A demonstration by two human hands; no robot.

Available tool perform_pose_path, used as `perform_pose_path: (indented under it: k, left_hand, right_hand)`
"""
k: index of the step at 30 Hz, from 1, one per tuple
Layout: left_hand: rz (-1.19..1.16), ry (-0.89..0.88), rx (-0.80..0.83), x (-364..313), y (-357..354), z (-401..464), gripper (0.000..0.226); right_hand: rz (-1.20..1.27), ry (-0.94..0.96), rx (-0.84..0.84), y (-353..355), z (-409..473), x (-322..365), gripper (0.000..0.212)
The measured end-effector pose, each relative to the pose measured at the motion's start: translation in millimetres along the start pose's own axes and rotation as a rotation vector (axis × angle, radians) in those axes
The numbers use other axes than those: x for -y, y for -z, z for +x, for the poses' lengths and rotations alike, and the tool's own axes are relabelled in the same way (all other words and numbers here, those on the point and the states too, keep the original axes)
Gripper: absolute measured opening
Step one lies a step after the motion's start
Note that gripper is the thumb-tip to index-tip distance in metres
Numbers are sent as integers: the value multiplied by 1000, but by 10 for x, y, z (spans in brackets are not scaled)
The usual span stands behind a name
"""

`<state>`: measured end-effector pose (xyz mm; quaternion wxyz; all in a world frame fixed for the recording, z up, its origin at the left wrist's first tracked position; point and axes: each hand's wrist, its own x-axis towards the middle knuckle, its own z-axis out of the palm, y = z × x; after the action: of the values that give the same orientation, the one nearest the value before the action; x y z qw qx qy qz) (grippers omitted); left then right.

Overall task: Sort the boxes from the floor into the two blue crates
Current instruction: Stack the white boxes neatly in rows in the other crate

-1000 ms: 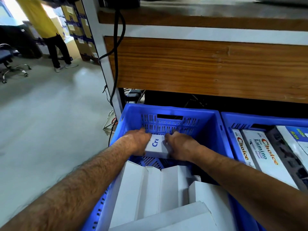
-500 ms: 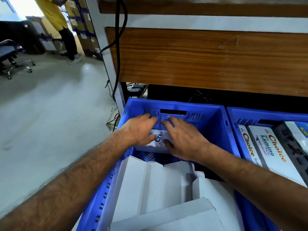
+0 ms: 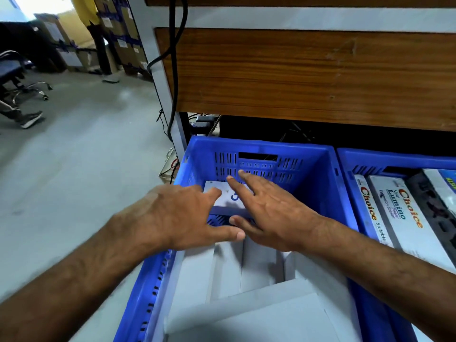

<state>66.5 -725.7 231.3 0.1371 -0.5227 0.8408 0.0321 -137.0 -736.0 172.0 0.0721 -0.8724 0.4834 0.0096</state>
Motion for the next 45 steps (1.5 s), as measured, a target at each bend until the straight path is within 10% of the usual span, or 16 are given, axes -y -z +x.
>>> perform_pose_path:
  k: [17, 25, 35, 45]
  left_hand:
    - [-249, -55, -351, -218, -166, -331, 79]
    - [-360, -164, -311, -383, -111, -1040, 73]
    - [-257, -175, -117, -538, -224, -1602, 116]
    - [-325, -167, -143, -610, -187, -1661, 89]
  right_hand:
    - [48, -47, -42, 362, -572, 361, 72]
    - [126, 8, -49, 580, -1266, 617, 64]
    - [98, 107, 38, 473, -1914, 779, 91]
    - [83, 163, -65, 431, -1944, 676, 93]
